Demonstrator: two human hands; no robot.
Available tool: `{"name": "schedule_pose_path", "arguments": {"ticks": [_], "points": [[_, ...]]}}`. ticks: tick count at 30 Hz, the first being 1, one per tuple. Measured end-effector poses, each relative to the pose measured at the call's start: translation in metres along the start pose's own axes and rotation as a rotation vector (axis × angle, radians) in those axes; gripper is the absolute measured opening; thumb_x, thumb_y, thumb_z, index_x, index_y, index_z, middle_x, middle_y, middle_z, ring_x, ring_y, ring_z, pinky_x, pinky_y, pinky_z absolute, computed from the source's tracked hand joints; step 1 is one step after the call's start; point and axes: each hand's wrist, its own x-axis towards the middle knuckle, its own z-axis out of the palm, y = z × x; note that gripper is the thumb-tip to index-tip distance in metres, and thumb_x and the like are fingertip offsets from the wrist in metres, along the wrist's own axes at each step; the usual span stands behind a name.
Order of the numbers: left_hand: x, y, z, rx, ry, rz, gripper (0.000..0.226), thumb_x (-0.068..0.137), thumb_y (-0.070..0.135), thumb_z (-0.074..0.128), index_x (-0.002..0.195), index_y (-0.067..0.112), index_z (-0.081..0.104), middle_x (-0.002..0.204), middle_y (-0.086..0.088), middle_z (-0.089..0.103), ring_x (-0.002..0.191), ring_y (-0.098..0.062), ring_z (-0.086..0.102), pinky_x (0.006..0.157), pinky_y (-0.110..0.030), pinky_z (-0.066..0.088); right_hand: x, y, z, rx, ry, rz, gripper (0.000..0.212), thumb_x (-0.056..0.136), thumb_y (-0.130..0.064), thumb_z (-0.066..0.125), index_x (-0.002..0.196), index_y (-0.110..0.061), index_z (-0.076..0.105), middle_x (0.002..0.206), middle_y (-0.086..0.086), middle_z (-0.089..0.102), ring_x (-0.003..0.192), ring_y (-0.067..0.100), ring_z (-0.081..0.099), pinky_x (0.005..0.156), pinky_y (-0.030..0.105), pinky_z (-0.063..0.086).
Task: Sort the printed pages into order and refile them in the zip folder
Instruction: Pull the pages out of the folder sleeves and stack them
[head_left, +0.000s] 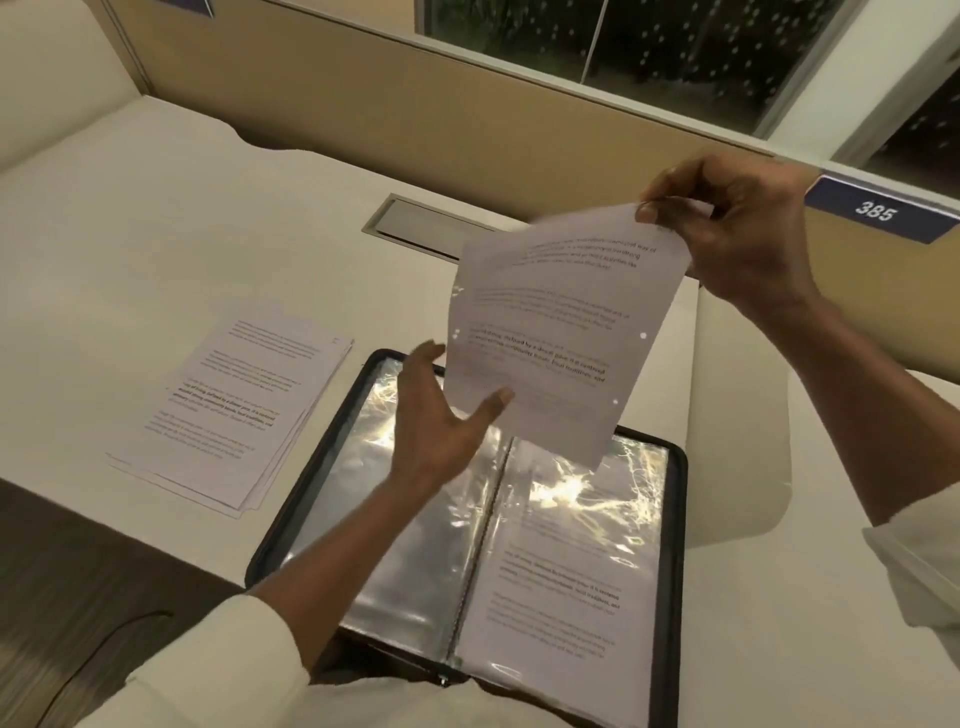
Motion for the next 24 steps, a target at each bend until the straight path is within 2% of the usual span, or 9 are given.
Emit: {"name": "schedule_pose_path", "arguments": {"ticks": [2,5,7,9,11,14,18,20,24], "points": [[0.011,0.004,-0.028,-0.079,0.047,-0.051,0.089,0.078,0.065,0.083,0.146,0.023,0.043,0.141,0.005,0.056,0.126,-0.012,0.056,0.104,-0.033,0.052,0.007,-0.009,0.014,0.061,-0.047,0.041,0.011,0.095,-0.021,0.076,0.094,-0.010,0.074,0.095,0.000,0.074,0.086,0.013,0.071,0.070,0.035,0.062],[0.020,-0.001,-0.067,-0.170,0.061,-0.057,0.055,0.083,0.057,0.083,0.122,0.023,0.063,0.114,0.012,0.074,0.102,-0.005,0.071,0.088,-0.036,0.064,0.017,-0.020,0.041,0.140,-0.076,0.111,0.019,0.094,-0.020,0.078,0.095,-0.002,0.075,0.092,-0.005,0.073,0.082,0.003,0.068,0.069,0.020,0.057],[0.023,-0.008,-0.090,-0.178,0.061,-0.042,0.036,0.091,0.051,0.079,0.112,0.022,0.074,0.101,0.010,0.079,0.090,-0.010,0.076,0.078,-0.044,0.066,0.024,-0.027,0.062,0.223,-0.089,0.174,0.020,0.093,-0.020,0.079,0.096,-0.001,0.074,0.092,0.000,0.074,0.080,0.005,0.068,0.069,0.020,0.055],[0.026,-0.016,-0.111,-0.204,0.054,-0.048,0.026,0.096,0.044,0.075,0.110,0.022,0.077,0.100,0.008,0.080,0.089,-0.015,0.077,0.076,-0.048,0.066,0.030,-0.033,0.086,0.339,-0.067,0.275,0.016,0.092,-0.018,0.080,0.098,-0.004,0.075,0.092,0.003,0.075,0.079,0.006,0.068,0.070,0.022,0.055],[0.029,-0.023,-0.129,-0.252,0.031,-0.089,0.020,0.099,0.037,0.073,0.112,0.022,0.076,0.103,0.008,0.080,0.092,-0.016,0.077,0.079,-0.050,0.066,0.033,-0.037,0.112,0.479,-0.008,0.412,0.015,0.091,-0.017,0.081,0.100,-0.009,0.075,0.089,-0.002,0.074,0.079,0.006,0.066,0.071,0.025,0.053],[0.036,-0.037,-0.157,-0.264,0.021,-0.154,0.016,0.101,0.032,0.071,0.113,0.021,0.074,0.102,0.009,0.080,0.090,-0.013,0.077,0.080,-0.045,0.066,0.031,-0.039,0.159,0.661,0.044,0.678,0.020,0.091,-0.031,0.081,0.099,-0.016,0.072,0.080,-0.006,0.073,0.073,0.010,0.065,0.069,0.034,0.054],[0.051,-0.063,-0.196,-0.254,0.018,-0.236,0.016,0.100,0.033,0.072,0.112,0.023,0.075,0.101,0.011,0.081,0.089,-0.011,0.078,0.079,-0.038,0.064,0.016,-0.050,0.225,0.789,-0.065,0.955,0.055,0.081,-0.050,0.082,0.113,-0.007,0.069,0.101,0.006,0.080,0.088,0.027,0.077,0.081,0.046,0.063],[0.061,-0.078,-0.215,-0.237,0.017,-0.272,0.016,0.099,0.036,0.073,0.109,0.024,0.076,0.100,0.012,0.081,0.088,-0.011,0.078,0.079,-0.037,0.063,0.006,-0.062,0.254,0.833,-0.150,1.006,0.047,0.089,-0.035,0.081,0.121,-0.004,0.069,0.107,0.010,0.080,0.097,0.031,0.078,0.081,0.045,0.063],[0.083,-0.117,-0.251,-0.164,0.024,-0.341,0.017,0.098,0.038,0.074,0.106,0.023,0.077,0.098,0.009,0.081,0.086,-0.015,0.078,0.077,-0.040,0.063,-0.015,-0.092,0.309,0.881,-0.239,1.098,0.030,0.091,-0.011,0.079,0.116,0.002,0.070,0.104,0.016,0.080,0.095,0.035,0.078,0.081,0.044,0.065]]}}
